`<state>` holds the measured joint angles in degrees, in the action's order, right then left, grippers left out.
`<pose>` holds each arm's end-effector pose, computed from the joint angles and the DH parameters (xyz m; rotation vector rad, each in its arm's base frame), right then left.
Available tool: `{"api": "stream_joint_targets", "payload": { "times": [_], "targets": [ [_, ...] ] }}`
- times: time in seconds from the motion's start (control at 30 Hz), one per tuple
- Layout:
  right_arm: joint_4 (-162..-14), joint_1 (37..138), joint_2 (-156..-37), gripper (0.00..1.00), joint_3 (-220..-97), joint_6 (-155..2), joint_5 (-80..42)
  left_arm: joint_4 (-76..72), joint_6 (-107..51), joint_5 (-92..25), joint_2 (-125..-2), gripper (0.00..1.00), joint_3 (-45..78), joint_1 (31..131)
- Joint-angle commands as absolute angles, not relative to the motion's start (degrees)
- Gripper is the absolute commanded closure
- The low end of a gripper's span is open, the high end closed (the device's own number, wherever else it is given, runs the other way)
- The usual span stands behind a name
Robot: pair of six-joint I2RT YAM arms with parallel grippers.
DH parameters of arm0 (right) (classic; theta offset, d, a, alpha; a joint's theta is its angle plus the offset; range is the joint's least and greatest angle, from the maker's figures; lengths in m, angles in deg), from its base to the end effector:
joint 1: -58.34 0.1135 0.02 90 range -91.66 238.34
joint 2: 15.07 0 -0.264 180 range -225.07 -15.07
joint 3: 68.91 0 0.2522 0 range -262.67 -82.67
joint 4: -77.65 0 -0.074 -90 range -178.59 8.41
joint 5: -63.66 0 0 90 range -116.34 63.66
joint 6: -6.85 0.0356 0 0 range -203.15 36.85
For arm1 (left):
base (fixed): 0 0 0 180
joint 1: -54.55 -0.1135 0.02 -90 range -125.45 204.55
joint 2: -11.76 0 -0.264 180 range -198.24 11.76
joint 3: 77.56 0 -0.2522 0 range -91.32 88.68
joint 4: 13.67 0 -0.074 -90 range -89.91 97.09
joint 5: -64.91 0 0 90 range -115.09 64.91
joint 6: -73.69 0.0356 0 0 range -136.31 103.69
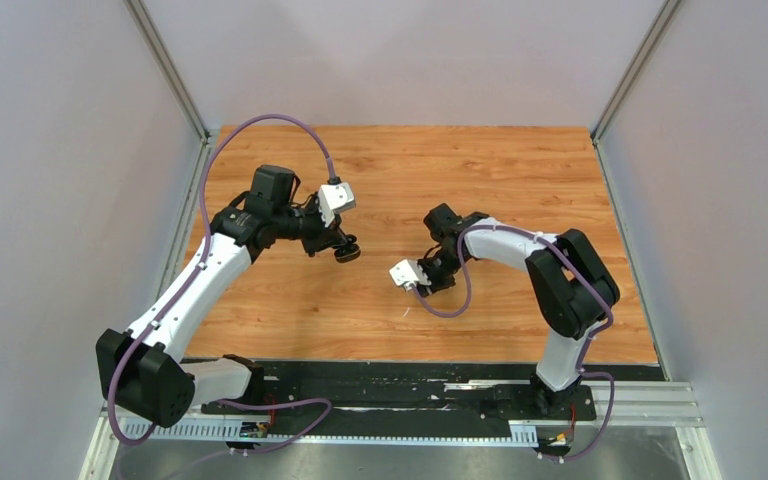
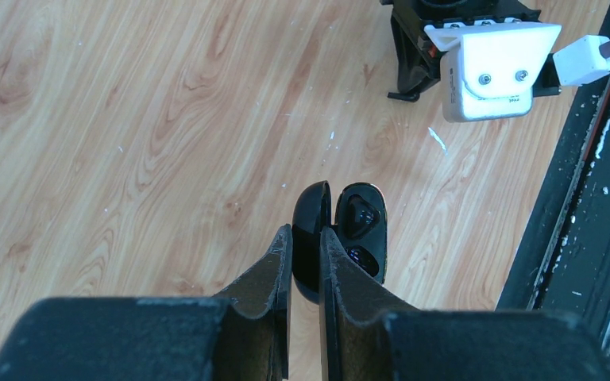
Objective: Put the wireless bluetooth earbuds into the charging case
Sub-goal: Turn over the left earbud at the center of the board.
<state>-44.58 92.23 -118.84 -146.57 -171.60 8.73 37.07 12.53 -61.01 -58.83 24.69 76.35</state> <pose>0.2545 0.1956 0.1564 -2.3750 1.2555 0.6885 0.2309 -0.1148 0.3230 1.2286 1.8751 -0.6599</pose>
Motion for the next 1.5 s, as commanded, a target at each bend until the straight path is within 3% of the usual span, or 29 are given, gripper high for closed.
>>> {"api": "stream_joint_targets", "payload": {
  "times": [0.0, 0.2, 0.53, 0.8, 1.27, 1.47],
  "targets": [
    [-43.47, 92.92, -118.60, 0.93, -147.11, -162.03, 11.80, 35.16, 12.38, -61.70, -58.33, 1.00, 25.03, 76.69],
    [-34.61, 90.51, -120.65, 1.00, -157.95, -144.86, 17.90, 34.99, 12.17, -62.09, -58.45, 1.00, 25.19, 76.70],
    [-17.80, 83.89, -133.64, 1.00, -172.43, -120.29, 33.52, 33.68, 10.64, -62.43, -57.75, 1.00, 26.61, 76.65],
    [-14.82, 81.28, -142.06, 1.00, -176.61, -114.68, 43.14, 35.56, 11.33, -61.65, -57.23, 1.00, 26.59, 76.70],
    [-18.99, 79.20, -151.48, 0.97, -181.69, -103.88, 35.34, 40.66, 13.47, -59.66, -59.67, 1.00, 23.02, 76.61],
    [-19.90, 78.62, -153.15, 0.85, -183.65, -101.59, 28.58, 40.03, 13.11, -58.51, -61.85, 1.00, 21.53, 76.61]
  ]
}}
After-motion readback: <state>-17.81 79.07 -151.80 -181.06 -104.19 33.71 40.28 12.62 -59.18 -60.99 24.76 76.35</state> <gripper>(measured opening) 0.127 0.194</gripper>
